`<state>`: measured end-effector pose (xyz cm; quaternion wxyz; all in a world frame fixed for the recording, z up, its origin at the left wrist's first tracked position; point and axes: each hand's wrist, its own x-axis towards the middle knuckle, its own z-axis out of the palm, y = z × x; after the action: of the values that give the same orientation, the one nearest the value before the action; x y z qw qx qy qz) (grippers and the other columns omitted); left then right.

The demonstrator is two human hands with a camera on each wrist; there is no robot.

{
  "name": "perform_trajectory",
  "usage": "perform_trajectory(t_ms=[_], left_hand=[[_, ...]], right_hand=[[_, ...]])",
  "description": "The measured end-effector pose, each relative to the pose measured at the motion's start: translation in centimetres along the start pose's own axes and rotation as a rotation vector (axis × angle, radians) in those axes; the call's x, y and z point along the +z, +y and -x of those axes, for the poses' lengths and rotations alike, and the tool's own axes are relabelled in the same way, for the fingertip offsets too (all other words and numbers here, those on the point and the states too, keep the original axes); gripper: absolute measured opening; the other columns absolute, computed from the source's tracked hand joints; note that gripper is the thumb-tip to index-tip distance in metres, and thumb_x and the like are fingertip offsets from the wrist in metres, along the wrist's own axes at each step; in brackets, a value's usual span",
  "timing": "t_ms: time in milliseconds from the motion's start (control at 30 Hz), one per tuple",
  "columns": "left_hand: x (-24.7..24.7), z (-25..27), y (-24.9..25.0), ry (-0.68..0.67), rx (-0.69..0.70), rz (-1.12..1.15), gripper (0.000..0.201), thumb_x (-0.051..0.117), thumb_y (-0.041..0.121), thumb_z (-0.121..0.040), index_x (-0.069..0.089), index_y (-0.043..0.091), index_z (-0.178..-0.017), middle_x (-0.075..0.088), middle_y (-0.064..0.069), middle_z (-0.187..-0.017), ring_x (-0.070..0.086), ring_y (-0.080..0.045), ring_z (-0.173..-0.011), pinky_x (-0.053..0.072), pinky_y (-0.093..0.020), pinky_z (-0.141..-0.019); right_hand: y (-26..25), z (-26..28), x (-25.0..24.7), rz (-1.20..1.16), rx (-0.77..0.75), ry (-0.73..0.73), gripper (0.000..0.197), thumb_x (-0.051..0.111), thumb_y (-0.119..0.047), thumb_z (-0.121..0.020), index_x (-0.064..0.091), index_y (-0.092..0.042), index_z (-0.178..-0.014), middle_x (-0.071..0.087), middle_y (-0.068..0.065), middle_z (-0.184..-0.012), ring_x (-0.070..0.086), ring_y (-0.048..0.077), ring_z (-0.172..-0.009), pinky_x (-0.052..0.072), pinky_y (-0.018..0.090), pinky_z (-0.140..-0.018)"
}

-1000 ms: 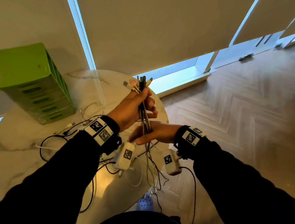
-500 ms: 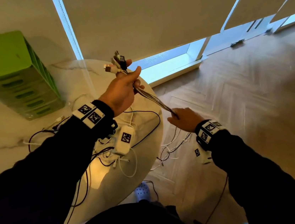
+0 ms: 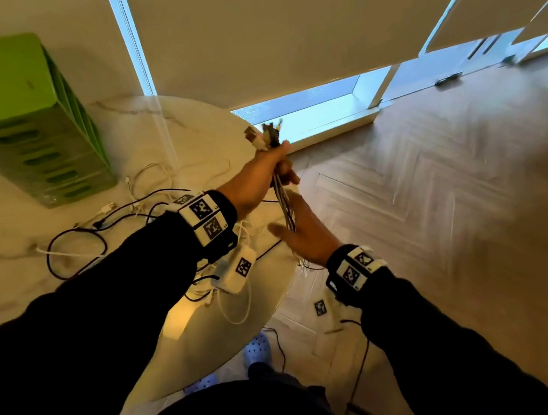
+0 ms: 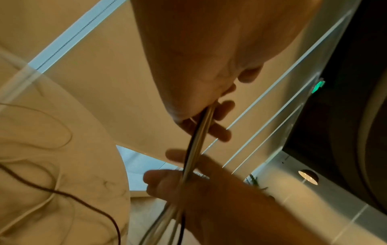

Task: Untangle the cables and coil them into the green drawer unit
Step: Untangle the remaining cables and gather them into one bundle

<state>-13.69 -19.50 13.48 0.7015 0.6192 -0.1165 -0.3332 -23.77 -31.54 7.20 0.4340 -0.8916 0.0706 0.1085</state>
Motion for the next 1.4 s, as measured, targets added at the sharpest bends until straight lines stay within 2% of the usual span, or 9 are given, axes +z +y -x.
perform_trajectory(t_ms=[167,300,467,567,733,867,1000,1133,1400], left_hand=[[2.0,0.1,0.6,-0.140,-0.075,-0.269,0.044,0.045,0.054,-0.096,0.058,0.015,-0.113,0.054,-0.006,-0.095,0.051,-0.018,-0.079,0.040,-0.027,-0.068],[2.8,-1.0,0.4,-0.253,0.042,-0.261,0.056,0.056,0.044,-0.093,0.052,0.014,-0.140,0.050,-0.005,-0.146,0.046,-0.012,-0.129,0.035,-0.028,-0.109],[4.4,-0.5,-5.3,-0.488,-0.135,-0.659,0.095,0.077,0.041,-0.086,0.018,0.023,-0.158,0.024,0.000,-0.164,0.025,-0.016,-0.148,0.024,-0.027,-0.115],[5.6,-1.6,-8.8,-0.462,-0.061,-0.929,0.067,0.068,0.056,-0.089,0.043,0.024,-0.143,0.053,-0.003,-0.142,0.053,-0.019,-0.124,0.044,-0.036,-0.104],[6.5,-6.3,-10.7,0.120,0.097,-0.729,0.021,0.049,0.033,-0.105,0.057,0.014,-0.102,0.067,-0.010,-0.102,0.061,-0.030,-0.087,0.041,-0.034,-0.072],[10.0,-5.6,-13.0,-0.187,-0.090,-0.687,0.020,0.044,0.032,-0.105,0.053,0.015,-0.113,0.071,0.001,-0.099,0.067,-0.033,-0.088,0.049,-0.034,-0.069],[11.0,-3.4,-12.9,-0.527,-0.137,-0.646,0.071,0.047,0.064,-0.097,0.025,0.024,-0.151,0.051,-0.005,-0.147,0.055,-0.022,-0.128,0.044,-0.045,-0.109],[9.6,-3.3,-9.0,-0.303,0.004,-0.158,0.077,0.023,0.076,-0.093,0.020,0.034,-0.158,0.026,0.003,-0.165,0.027,-0.013,-0.149,0.021,-0.040,-0.122],[5.8,-1.3,-4.2,-0.065,0.063,-0.181,0.046,0.028,0.052,-0.106,0.057,0.028,-0.134,0.058,0.004,-0.134,0.055,-0.012,-0.120,0.048,-0.025,-0.097]], right_hand=[[-3.5,-0.4,-3.3,-0.322,0.039,0.056,0.022,0.045,-0.027,-0.104,0.061,-0.014,-0.111,0.069,0.003,-0.101,0.064,0.015,-0.095,0.051,0.038,-0.092],[-3.1,0.8,-6.1,-0.638,0.126,0.229,0.023,0.041,-0.020,-0.100,0.048,-0.014,-0.079,0.040,-0.004,-0.063,0.037,0.014,-0.063,0.036,0.033,-0.067],[-3.5,2.7,-11.2,-1.053,0.098,0.216,0.024,0.038,-0.016,-0.093,0.036,-0.015,-0.070,0.022,0.001,-0.064,0.025,0.018,-0.060,0.033,0.033,-0.067],[-4.6,4.5,-12.8,-0.999,0.108,0.111,0.026,0.036,-0.016,-0.092,0.036,-0.015,-0.067,0.021,0.003,-0.065,0.025,0.019,-0.060,0.035,0.037,-0.074],[-5.5,6.3,-14.3,-0.595,0.106,0.151,0.034,0.033,-0.007,-0.096,0.040,-0.011,-0.063,0.037,0.004,-0.058,0.049,0.019,-0.062,0.046,0.037,-0.082],[-3.8,5.1,-14.8,-0.689,0.047,0.322,0.016,0.040,-0.021,-0.086,0.040,-0.017,-0.071,0.035,-0.008,-0.059,0.035,0.011,-0.058,0.033,0.033,-0.068],[-0.9,3.6,-15.6,-0.595,0.169,0.254,0.012,0.040,-0.021,-0.088,0.042,-0.018,-0.077,0.032,-0.011,-0.057,0.029,0.009,-0.055,0.028,0.030,-0.061],[0.2,3.0,-14.8,-0.363,0.209,0.012,0.014,0.044,-0.021,-0.089,0.048,-0.016,-0.077,0.042,-0.007,-0.063,0.037,0.011,-0.061,0.034,0.030,-0.061],[-0.9,0.2,-10.0,-0.169,0.146,-0.334,0.008,0.052,-0.010,-0.095,0.058,-0.010,-0.089,0.054,0.003,-0.076,0.049,0.013,-0.069,0.046,0.029,-0.068]])
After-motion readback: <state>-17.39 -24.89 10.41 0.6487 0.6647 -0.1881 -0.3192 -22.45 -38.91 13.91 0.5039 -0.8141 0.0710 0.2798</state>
